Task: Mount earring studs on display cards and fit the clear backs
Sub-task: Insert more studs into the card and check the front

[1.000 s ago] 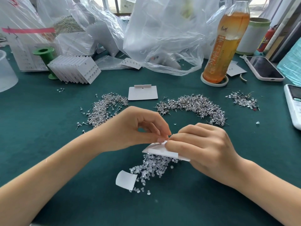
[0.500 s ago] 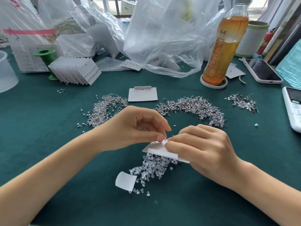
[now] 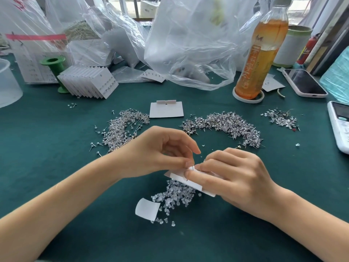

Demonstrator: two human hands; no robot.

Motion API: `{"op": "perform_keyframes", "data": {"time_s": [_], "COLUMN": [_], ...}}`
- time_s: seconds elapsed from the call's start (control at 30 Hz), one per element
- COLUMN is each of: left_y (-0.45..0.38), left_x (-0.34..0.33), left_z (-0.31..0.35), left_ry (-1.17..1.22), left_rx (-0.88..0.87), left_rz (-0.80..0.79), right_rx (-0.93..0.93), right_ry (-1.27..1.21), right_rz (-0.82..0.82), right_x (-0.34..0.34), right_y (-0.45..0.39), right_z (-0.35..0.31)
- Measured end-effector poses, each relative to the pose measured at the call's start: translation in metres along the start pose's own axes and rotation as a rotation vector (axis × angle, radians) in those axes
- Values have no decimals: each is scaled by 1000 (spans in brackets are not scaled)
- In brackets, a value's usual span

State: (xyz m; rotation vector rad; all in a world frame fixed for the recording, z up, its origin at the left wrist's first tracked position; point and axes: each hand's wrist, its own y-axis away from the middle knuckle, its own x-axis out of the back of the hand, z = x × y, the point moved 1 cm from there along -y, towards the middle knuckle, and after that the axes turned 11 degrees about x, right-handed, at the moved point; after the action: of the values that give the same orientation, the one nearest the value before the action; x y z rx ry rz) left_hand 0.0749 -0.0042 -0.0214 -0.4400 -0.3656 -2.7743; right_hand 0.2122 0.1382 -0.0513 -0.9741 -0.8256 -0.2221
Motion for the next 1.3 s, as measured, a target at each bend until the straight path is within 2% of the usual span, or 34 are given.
{"op": "perform_keyframes", "data": {"time_s": [0.57,0.9,1.0,1.07,1.13,1.2,1.3], "left_y": [1,-2,-3,-6,-8,-8,-9], "left_x": [0,0,1,7,10,8,-1], "left_z": [1,2,5,6,5,3,-2], "left_ry": [-103,-124,39,170,207,154,93], "left_rx": [-69,-52,-58,-62,-39,1,49], "left_rz": [-26,-117,5,175,273,252,191], "right_rx": [26,43,-141,-415,-767,-1006,-1165], "right_ry": [42,61,-92,-272,-527,-679,-857], "right_rz": [7,15,87,207,344,406,409], "right_x": [4,4,3,5,8,8,9], "right_y": [-2,-4,-3,-2,-1,-1,-3], "right_z": [-3,-5,3,8,11,15,21]}}
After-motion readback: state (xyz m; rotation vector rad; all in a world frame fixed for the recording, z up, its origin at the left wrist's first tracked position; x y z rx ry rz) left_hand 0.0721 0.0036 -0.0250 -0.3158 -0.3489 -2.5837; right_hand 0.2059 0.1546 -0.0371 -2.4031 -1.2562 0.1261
